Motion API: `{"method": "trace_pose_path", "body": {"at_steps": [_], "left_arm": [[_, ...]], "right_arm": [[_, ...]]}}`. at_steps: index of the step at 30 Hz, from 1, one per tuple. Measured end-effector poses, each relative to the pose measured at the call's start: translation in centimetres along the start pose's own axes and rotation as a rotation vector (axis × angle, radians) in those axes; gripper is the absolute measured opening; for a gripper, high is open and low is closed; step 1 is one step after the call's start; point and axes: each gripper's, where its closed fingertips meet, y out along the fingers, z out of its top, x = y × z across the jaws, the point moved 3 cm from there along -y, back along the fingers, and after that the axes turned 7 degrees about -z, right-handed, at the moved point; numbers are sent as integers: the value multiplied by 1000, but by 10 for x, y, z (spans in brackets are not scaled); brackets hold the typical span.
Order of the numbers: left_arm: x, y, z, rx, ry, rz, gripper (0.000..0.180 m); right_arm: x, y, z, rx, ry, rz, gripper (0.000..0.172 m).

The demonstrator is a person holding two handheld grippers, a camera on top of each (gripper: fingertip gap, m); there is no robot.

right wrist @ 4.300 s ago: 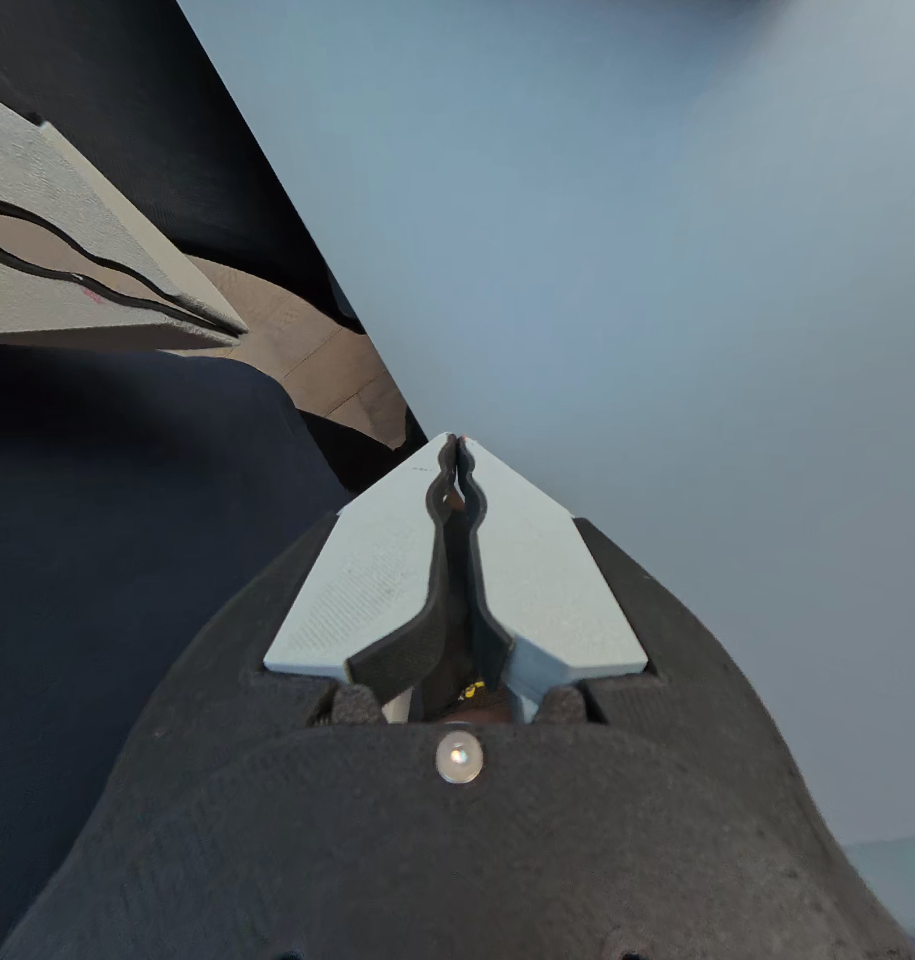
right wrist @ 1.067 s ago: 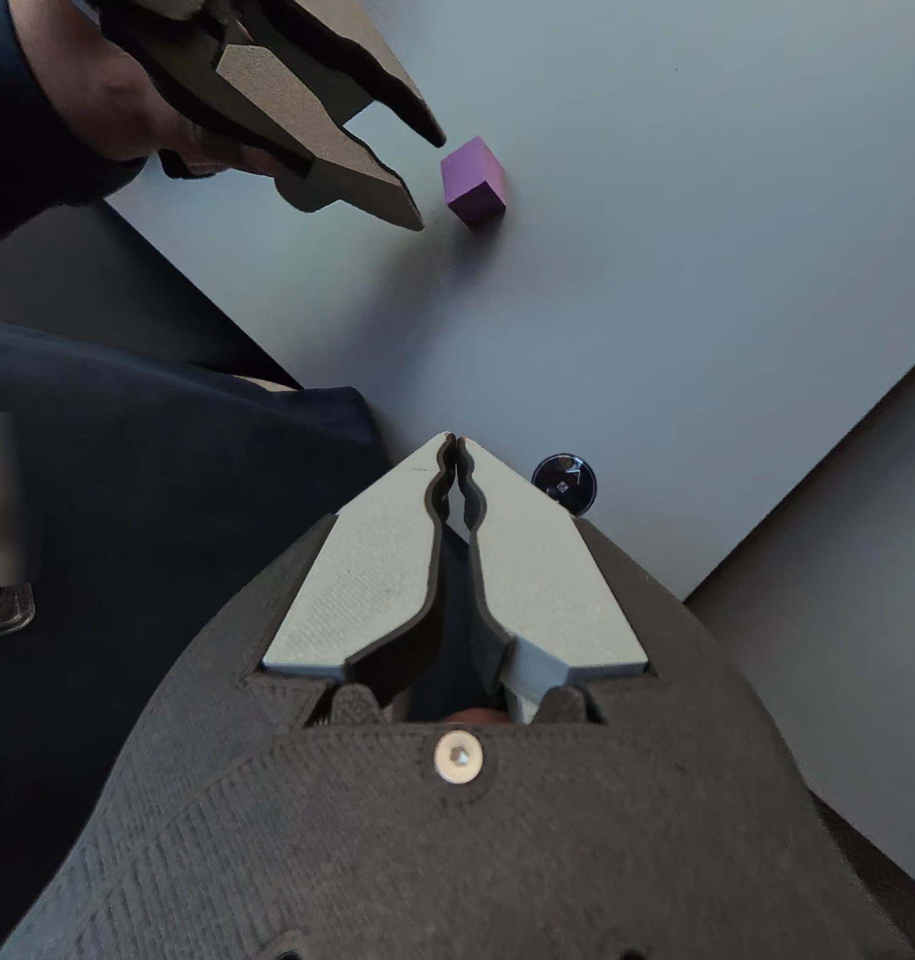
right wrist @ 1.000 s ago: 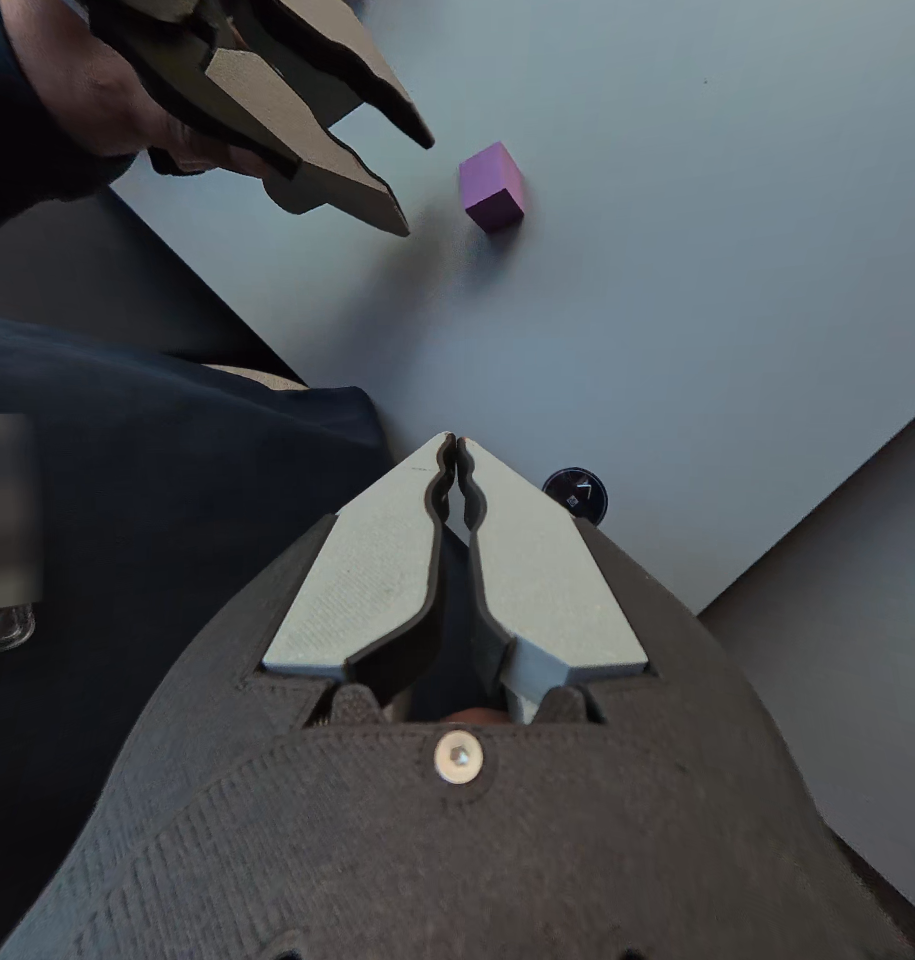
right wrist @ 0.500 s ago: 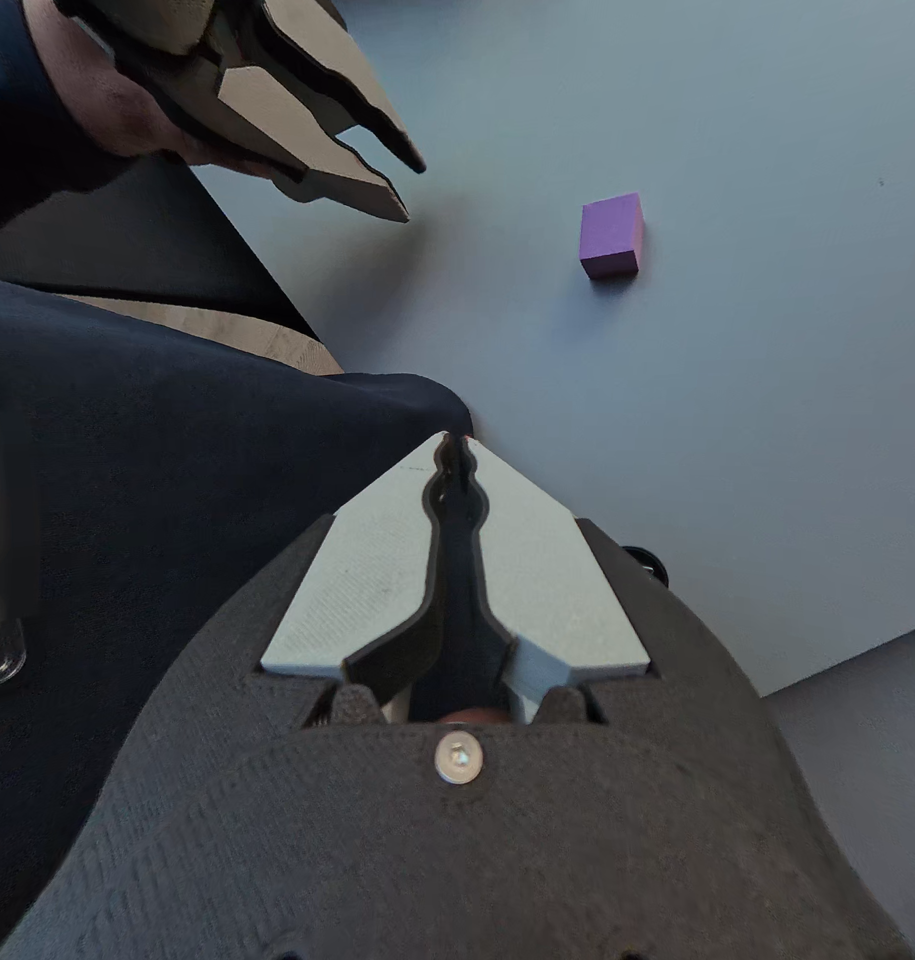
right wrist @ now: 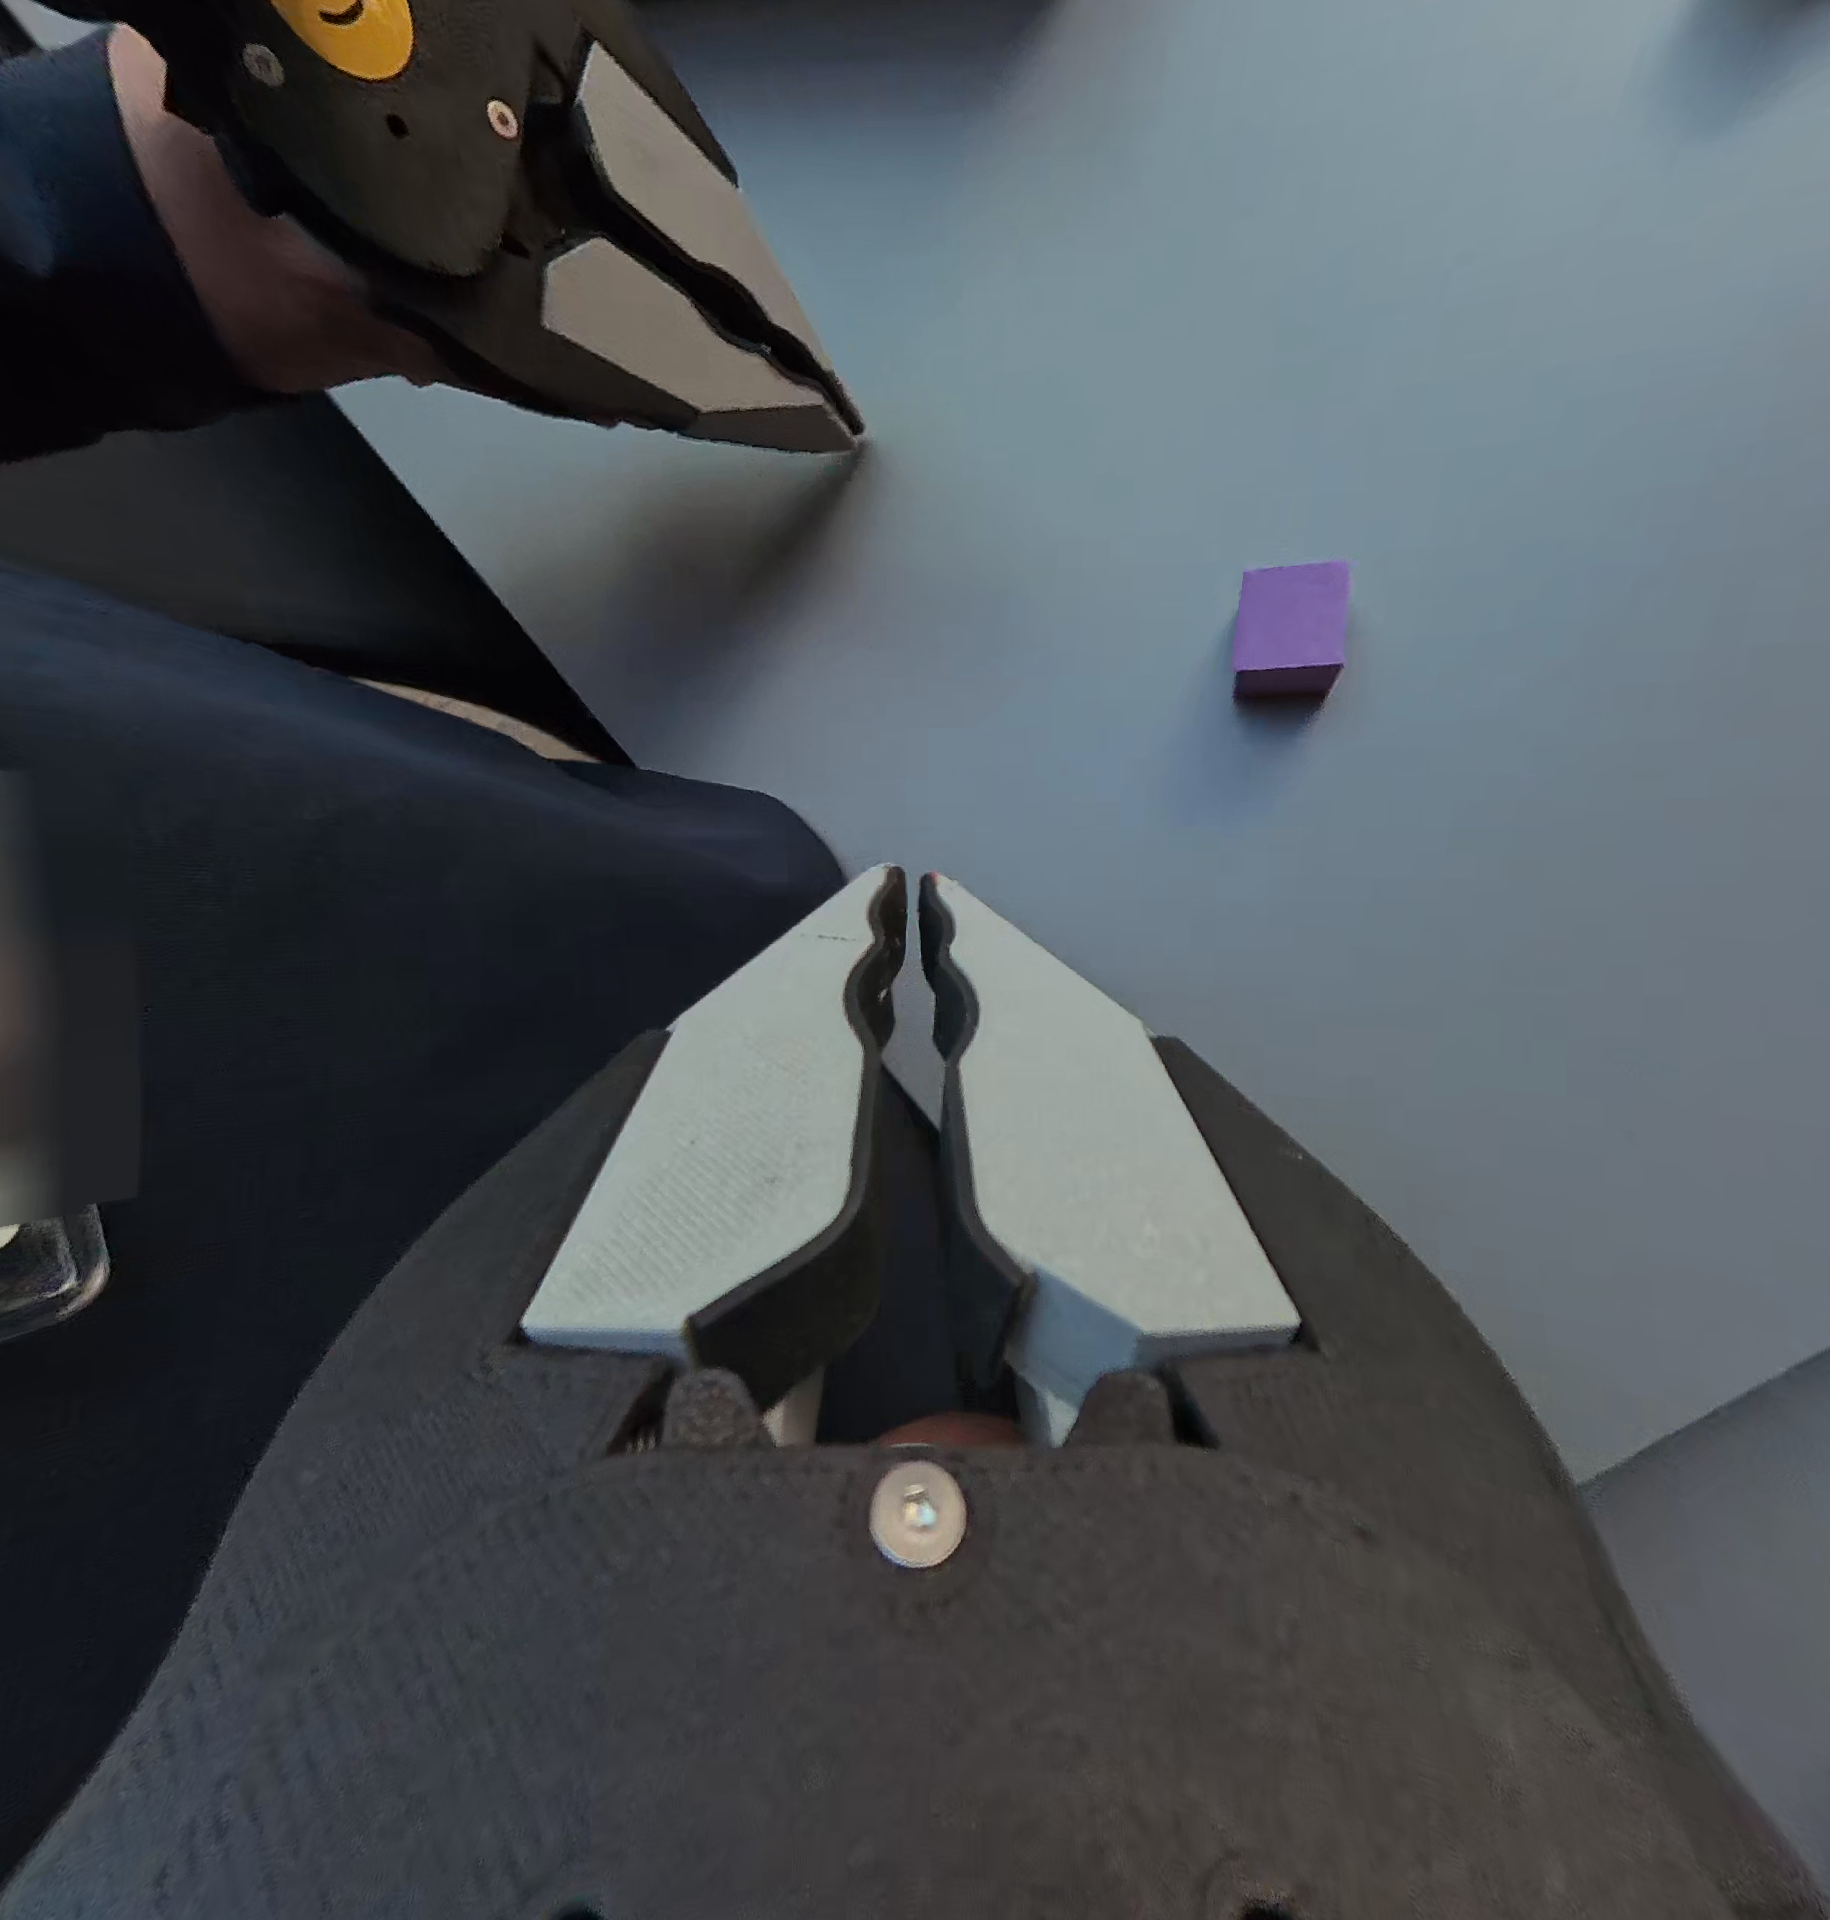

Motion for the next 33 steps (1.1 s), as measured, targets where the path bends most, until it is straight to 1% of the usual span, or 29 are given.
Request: {"method": "trace_pose_path", "body": {"at_steps": [2, 6, 10, 14, 17, 21, 23, 29, 33], "left_arm": [[2, 2, 1, 8, 22, -14, 0], [7, 5, 3, 15, 47, -47, 0], [8, 7, 6, 56, 84, -58, 0], [8, 7, 4, 89, 48, -62, 0], [8, 7, 4, 106, -13, -70, 0], [7, 7, 5, 122, -155, -116, 0], [6, 7, 5, 113, -203, -114, 0], [9, 8, 8, 17, -243, -10, 0], [9, 9, 10, -27, -300, 43, 0]], "right_arm": [[3, -2, 5, 36, -13, -68, 0], [3, -10, 17, 105, -11, -132, 0], [5, -7, 16, 95, -11, -150, 0], [13, 1, 15, 75, -25, -147, 0], [27, 6, 17, 71, -56, -148, 0], [49, 11, 17, 73, -42, -86, 3], [60, 11, 17, 93, -30, -46, 3], [92, 14, -2, 130, 20, 67, 3], [109, 17, -17, 132, 7, 98, 3]]}}
